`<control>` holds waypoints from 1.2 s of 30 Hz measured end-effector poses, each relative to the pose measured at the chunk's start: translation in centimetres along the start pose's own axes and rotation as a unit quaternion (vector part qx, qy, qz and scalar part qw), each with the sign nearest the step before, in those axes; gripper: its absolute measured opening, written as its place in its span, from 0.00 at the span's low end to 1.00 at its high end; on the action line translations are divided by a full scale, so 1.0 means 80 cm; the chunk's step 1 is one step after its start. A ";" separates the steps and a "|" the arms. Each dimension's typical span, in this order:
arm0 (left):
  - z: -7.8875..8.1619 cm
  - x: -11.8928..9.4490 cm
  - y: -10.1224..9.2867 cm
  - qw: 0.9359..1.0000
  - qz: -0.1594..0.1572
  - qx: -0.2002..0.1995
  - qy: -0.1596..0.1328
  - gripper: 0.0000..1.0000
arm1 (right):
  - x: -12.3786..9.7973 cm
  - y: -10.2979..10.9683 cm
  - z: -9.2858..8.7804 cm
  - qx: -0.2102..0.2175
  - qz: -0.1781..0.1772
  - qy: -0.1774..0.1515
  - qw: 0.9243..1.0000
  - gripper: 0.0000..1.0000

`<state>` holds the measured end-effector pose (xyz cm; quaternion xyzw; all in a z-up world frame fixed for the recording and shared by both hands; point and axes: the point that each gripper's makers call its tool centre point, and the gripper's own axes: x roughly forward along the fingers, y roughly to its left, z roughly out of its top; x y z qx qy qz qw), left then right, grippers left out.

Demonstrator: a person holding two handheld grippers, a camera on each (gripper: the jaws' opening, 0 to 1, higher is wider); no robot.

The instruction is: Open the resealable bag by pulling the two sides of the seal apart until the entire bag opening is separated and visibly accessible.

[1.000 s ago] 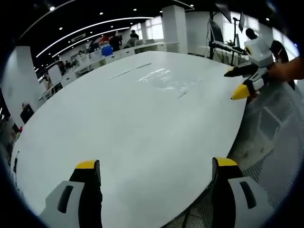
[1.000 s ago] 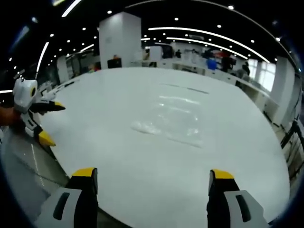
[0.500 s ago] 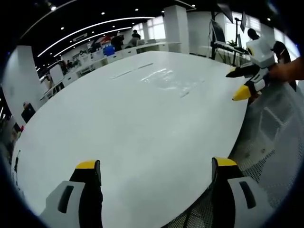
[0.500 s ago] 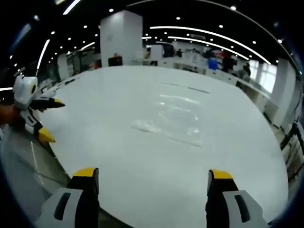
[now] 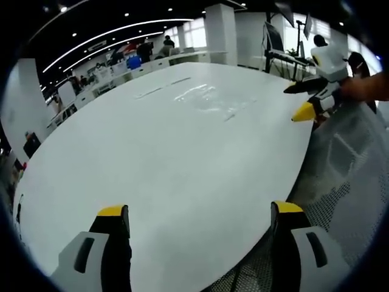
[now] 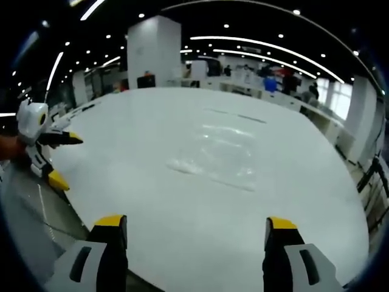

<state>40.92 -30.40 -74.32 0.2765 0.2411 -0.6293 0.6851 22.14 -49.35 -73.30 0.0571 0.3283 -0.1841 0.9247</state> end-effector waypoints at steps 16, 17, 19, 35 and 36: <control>0.004 -0.004 0.009 1.000 0.014 -0.007 -0.008 0.96 | 0.007 0.015 0.013 -0.037 0.039 -0.009 0.999 0.97; 0.005 -0.004 0.009 1.000 0.014 -0.009 -0.009 0.96 | 0.009 0.014 0.014 -0.042 0.042 -0.008 0.998 0.97; 0.006 -0.005 0.008 1.000 0.011 -0.014 -0.009 0.97 | 0.014 0.013 0.017 -0.051 0.056 -0.007 0.997 0.97; 0.022 -0.020 0.009 1.000 -0.009 -0.003 -0.015 0.96 | 0.072 -0.009 0.025 -0.090 0.125 0.033 0.988 0.83; 0.023 -0.022 0.009 1.000 -0.009 -0.002 -0.017 0.96 | 0.076 -0.010 0.024 -0.094 0.128 0.038 0.987 0.82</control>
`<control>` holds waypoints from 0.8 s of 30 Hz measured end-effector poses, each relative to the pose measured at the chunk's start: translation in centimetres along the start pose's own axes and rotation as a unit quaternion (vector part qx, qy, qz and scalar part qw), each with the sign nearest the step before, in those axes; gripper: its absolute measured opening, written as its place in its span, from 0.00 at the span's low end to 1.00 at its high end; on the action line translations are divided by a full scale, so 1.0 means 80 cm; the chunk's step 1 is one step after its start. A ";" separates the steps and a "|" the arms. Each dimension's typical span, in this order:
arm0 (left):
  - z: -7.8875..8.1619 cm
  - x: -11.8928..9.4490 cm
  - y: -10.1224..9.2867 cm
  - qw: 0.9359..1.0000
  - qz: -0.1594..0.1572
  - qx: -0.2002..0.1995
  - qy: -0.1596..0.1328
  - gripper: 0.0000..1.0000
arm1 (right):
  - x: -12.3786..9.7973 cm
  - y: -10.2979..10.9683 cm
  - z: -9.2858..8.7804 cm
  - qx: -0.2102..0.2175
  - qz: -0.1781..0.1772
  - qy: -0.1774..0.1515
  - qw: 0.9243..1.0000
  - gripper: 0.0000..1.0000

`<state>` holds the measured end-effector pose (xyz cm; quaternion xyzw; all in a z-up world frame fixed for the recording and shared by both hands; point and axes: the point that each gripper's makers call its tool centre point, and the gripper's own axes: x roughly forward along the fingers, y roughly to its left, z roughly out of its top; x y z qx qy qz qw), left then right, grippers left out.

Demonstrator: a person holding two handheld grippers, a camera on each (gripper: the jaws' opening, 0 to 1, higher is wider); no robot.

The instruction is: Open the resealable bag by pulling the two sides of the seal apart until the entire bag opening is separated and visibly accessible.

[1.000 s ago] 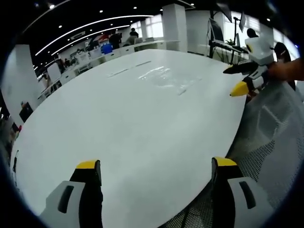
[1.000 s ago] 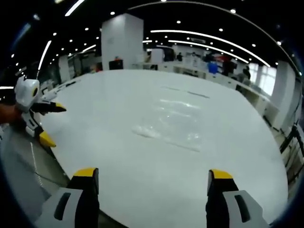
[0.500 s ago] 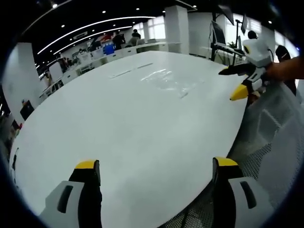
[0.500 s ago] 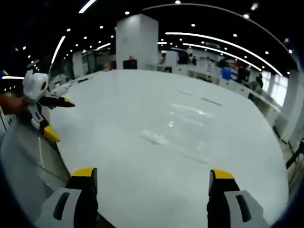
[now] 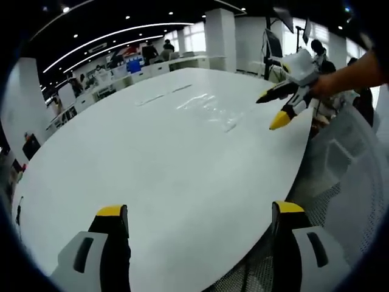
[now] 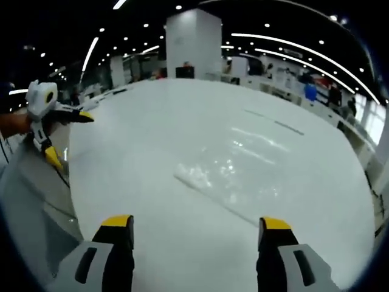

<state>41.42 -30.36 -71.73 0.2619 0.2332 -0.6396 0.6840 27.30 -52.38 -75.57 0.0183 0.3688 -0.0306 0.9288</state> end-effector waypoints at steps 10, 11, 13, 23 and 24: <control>0.006 -0.003 -0.003 1.000 -0.005 0.000 -0.008 0.95 | 0.031 -0.011 -0.003 0.012 0.013 0.028 0.999 0.73; 0.006 -0.004 -0.003 1.000 -0.005 -0.004 -0.009 0.95 | 0.033 -0.012 -0.002 0.014 0.013 0.028 0.999 0.73; 0.007 -0.005 -0.003 1.000 -0.006 -0.006 -0.010 0.95 | 0.037 -0.011 -0.004 0.019 0.015 0.034 0.999 0.73; 0.012 -0.001 0.002 1.000 -0.004 0.006 -0.013 0.92 | 0.041 0.039 0.006 0.016 0.080 0.034 0.996 0.55; 0.012 -0.001 0.001 1.000 -0.005 0.007 -0.013 0.92 | 0.041 0.038 0.005 0.009 0.079 0.037 0.996 0.52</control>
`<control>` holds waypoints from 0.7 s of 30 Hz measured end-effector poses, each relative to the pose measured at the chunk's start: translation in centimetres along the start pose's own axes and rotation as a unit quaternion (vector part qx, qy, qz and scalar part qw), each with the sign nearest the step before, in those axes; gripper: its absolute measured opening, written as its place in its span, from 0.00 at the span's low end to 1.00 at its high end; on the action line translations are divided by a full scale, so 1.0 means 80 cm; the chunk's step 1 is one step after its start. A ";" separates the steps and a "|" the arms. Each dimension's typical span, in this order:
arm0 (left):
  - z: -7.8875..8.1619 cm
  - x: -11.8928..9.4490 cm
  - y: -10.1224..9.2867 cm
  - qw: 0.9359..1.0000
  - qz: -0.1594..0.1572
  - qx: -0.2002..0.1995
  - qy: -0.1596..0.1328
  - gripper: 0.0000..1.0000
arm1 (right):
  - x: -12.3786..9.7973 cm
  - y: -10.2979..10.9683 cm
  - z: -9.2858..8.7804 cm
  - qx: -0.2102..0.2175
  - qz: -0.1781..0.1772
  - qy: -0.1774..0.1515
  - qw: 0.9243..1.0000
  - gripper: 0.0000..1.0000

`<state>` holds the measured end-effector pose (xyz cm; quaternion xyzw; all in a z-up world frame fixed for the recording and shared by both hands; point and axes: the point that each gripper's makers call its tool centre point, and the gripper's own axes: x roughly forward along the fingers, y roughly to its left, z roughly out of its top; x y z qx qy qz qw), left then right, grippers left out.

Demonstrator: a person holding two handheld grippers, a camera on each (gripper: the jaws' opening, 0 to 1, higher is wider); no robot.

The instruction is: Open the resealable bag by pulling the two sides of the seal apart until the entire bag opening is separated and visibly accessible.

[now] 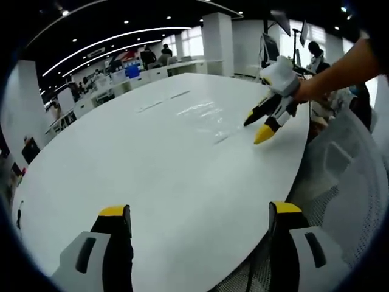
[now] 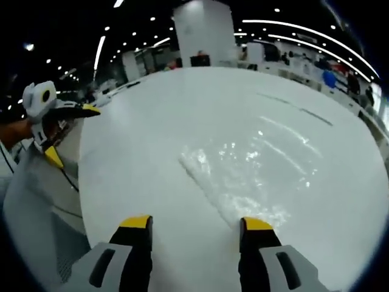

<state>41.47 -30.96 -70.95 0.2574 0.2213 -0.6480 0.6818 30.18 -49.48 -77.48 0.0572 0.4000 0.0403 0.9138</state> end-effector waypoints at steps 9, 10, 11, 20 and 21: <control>-0.002 0.000 0.000 1.000 -0.003 0.003 0.002 0.92 | -0.015 -0.043 -0.012 -0.052 -0.046 0.030 0.997 0.33; -0.002 0.000 0.001 1.000 -0.003 0.003 0.002 0.92 | -0.015 -0.043 -0.016 -0.051 -0.041 0.039 0.997 0.29; -0.002 0.000 0.001 1.000 -0.004 0.003 0.002 0.92 | -0.015 -0.043 -0.019 -0.055 -0.038 0.048 0.997 0.25; -0.001 0.005 -0.003 1.000 -0.011 0.025 0.007 0.90 | -0.009 -0.035 -0.014 -0.148 0.002 0.078 0.986 0.07; 0.000 0.006 -0.003 1.000 -0.013 0.025 0.007 0.90 | -0.008 -0.036 -0.012 -0.142 0.003 0.081 0.987 0.07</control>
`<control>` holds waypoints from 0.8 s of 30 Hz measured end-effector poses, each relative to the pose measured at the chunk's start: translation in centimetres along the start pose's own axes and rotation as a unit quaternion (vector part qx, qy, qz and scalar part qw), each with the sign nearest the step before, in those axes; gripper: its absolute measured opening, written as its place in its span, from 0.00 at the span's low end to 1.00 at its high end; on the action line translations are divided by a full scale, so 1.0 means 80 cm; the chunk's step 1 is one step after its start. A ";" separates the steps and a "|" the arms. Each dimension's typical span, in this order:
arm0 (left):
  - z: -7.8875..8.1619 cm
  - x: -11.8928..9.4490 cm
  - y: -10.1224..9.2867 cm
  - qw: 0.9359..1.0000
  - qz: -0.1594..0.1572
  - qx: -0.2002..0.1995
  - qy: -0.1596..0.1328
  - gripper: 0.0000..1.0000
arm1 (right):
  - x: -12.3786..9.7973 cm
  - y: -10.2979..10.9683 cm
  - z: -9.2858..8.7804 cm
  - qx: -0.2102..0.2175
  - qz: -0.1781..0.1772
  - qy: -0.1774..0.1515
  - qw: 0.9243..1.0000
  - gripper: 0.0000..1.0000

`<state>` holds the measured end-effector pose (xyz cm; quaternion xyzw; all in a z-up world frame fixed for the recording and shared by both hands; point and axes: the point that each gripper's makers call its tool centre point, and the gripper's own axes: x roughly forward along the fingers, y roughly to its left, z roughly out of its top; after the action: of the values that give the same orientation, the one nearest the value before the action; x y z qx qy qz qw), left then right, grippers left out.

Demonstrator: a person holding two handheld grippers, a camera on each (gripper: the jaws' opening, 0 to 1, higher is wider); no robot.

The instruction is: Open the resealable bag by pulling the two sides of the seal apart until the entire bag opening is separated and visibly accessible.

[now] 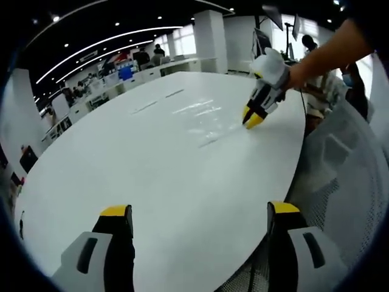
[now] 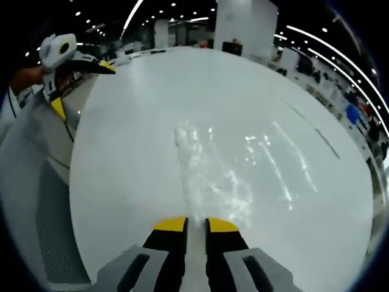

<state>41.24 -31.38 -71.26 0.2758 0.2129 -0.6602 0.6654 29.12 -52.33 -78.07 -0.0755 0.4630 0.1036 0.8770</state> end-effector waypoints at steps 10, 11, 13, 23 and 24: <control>0.001 0.002 0.003 1.000 -0.001 0.000 -0.004 0.89 | 0.002 0.000 0.000 -0.001 0.012 0.007 1.000 0.01; 0.001 0.002 0.003 1.000 -0.002 0.000 -0.003 0.89 | 0.002 0.000 0.001 0.000 0.013 0.006 1.000 0.01; 0.000 0.003 0.006 1.000 -0.001 0.000 -0.004 0.89 | 0.002 0.000 0.002 0.005 0.017 0.009 1.000 0.01; 0.007 0.003 0.010 1.000 -0.002 0.004 -0.008 0.88 | 0.002 0.012 0.004 0.006 0.031 0.022 0.999 0.00; 0.007 0.003 0.010 1.000 -0.003 0.007 -0.008 0.88 | 0.001 0.013 0.004 0.005 0.033 0.023 0.999 0.00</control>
<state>42.00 -31.99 -70.92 0.2746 0.2040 -0.6655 0.6634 29.14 -51.21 -78.05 -0.0580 0.4861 0.1281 0.8625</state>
